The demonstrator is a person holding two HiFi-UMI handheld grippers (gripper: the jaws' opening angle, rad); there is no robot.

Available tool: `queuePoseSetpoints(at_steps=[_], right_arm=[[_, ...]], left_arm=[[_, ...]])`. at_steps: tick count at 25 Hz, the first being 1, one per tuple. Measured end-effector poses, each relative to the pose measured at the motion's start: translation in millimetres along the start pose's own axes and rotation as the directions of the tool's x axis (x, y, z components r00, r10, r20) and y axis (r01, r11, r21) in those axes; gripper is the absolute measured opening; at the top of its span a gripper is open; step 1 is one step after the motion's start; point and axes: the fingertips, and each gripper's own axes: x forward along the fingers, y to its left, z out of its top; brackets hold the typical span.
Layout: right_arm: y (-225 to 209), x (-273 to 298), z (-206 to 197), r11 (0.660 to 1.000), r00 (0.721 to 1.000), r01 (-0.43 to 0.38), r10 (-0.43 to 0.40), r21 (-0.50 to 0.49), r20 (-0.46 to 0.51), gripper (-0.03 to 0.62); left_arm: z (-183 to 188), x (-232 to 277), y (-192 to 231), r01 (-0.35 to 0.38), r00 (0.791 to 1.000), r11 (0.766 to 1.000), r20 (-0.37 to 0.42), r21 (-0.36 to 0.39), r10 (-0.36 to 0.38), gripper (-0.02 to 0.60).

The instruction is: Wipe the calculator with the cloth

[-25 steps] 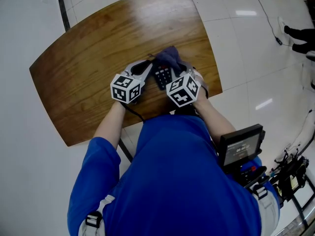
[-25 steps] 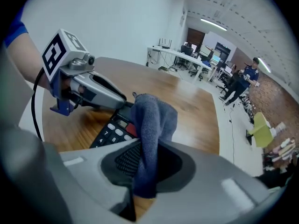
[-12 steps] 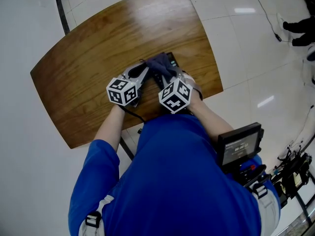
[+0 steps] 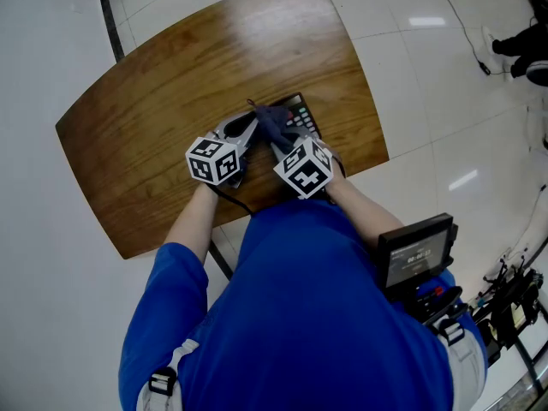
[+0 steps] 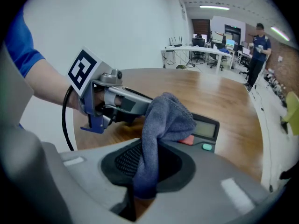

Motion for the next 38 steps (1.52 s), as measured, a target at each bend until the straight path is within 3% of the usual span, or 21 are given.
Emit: queuePoseSetpoints(at_steps=[6, 12, 16, 28, 38], right_arm=[[-12, -7, 2, 0.999, 0.999, 0.015, -0.017, 0.05, 0.034, 0.069], [-77, -33, -5, 0.964, 0.975, 0.202, -0.214, 0.175, 0.056, 0.069], [-95, -31, -20, 0.943, 0.956, 0.289, -0.292, 0.163, -0.009, 0.069], [-34, -6, -11, 0.985, 0.985, 0.169, -0.168, 0.033, -0.027, 0.069], [2, 5, -7, 0.998, 0.998, 0.066, -0.067, -0.01, -0.014, 0.069]], left_arm=[[0, 1, 3, 0.001, 1.0, 1.0, -0.002, 0.004, -0.001, 0.046], [1, 2, 16, 0.012, 1.0, 1.0, -0.009, 0.013, -0.011, 0.046], [2, 1, 13, 0.011, 1.0, 1.0, -0.013, 0.013, -0.011, 0.046], [6, 5, 9, 0.018, 0.999, 1.0, -0.034, 0.025, -0.017, 0.046], [6, 7, 7, 0.023, 0.999, 0.999, -0.043, 0.03, -0.022, 0.046]])
